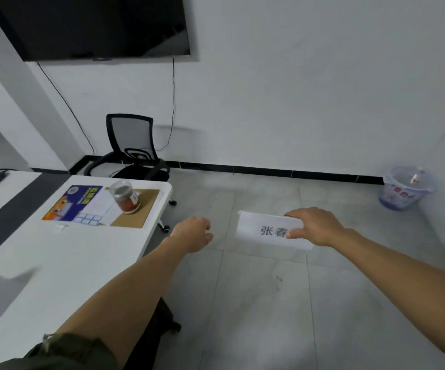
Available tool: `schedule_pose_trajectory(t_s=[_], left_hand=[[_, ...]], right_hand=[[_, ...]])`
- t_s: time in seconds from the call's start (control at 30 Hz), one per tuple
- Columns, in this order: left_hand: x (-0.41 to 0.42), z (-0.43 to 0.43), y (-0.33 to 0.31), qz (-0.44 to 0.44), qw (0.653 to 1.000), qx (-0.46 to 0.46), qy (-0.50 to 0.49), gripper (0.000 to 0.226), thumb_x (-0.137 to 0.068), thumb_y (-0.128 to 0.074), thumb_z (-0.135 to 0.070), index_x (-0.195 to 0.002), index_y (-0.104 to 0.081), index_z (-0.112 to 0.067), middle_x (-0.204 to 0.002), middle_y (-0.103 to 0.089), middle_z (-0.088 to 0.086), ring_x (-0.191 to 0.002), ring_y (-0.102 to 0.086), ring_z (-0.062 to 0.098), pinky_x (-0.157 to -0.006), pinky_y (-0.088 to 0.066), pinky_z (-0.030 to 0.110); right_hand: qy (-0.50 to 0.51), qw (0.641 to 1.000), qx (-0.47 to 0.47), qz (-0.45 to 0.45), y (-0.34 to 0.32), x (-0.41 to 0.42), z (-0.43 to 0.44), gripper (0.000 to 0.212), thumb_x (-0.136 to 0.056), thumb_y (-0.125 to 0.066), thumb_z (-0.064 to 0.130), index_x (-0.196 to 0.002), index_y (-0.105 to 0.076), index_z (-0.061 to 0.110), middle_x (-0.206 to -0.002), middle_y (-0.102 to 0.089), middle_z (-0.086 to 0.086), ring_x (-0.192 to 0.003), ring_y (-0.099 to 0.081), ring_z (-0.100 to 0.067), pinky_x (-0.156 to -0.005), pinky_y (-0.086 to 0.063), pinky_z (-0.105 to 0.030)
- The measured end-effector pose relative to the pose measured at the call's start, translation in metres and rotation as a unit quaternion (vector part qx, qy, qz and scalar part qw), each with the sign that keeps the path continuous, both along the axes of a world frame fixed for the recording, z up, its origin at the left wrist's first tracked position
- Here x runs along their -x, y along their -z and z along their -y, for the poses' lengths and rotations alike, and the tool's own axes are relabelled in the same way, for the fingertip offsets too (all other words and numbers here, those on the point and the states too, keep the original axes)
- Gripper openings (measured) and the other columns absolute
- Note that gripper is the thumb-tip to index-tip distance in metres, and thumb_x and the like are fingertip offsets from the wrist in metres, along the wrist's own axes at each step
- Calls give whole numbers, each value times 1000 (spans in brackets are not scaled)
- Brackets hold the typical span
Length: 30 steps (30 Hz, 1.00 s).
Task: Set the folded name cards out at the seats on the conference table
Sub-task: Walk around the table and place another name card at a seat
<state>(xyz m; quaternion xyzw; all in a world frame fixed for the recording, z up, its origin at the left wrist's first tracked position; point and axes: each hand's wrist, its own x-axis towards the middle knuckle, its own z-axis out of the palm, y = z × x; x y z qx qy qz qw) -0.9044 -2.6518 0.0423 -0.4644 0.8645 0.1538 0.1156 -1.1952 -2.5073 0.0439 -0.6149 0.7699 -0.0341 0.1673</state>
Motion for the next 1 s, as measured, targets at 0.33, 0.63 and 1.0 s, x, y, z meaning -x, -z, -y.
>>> schedule_pose_trajectory(t_s=[0.33,0.63,1.0], left_hand=[[91,208,40,19,998,-17,-58,41,-93,-51,-41,-130,-55,-22,-129,-58,7,-115,-56,28,-94,-46,39],[115,370,30,15,982,-31,-187,31,-92,-49,-36,-116,-61,-20,-119,-61,6,-113,-56,29,-86,-46,37],[8,533,66,-6,928,-43,-369,30,-96,-48,-31,-111,-64,-10,-109,-64,10,-101,-60,31,-86,-52,41]], right_hand=[[-77,997,-19,-5,35,103,246,38,-80,-66,55,-114,-62,39,-107,-66,14,-94,-59,-13,-69,-43,-28],[-204,978,-34,-25,6,137,506,49,-82,-66,54,-127,-58,36,-124,-62,11,-110,-56,-16,-89,-46,-35],[-366,929,-42,-37,29,15,773,55,-78,-67,58,-129,-55,43,-118,-65,8,-105,-61,-16,-86,-49,-34]])
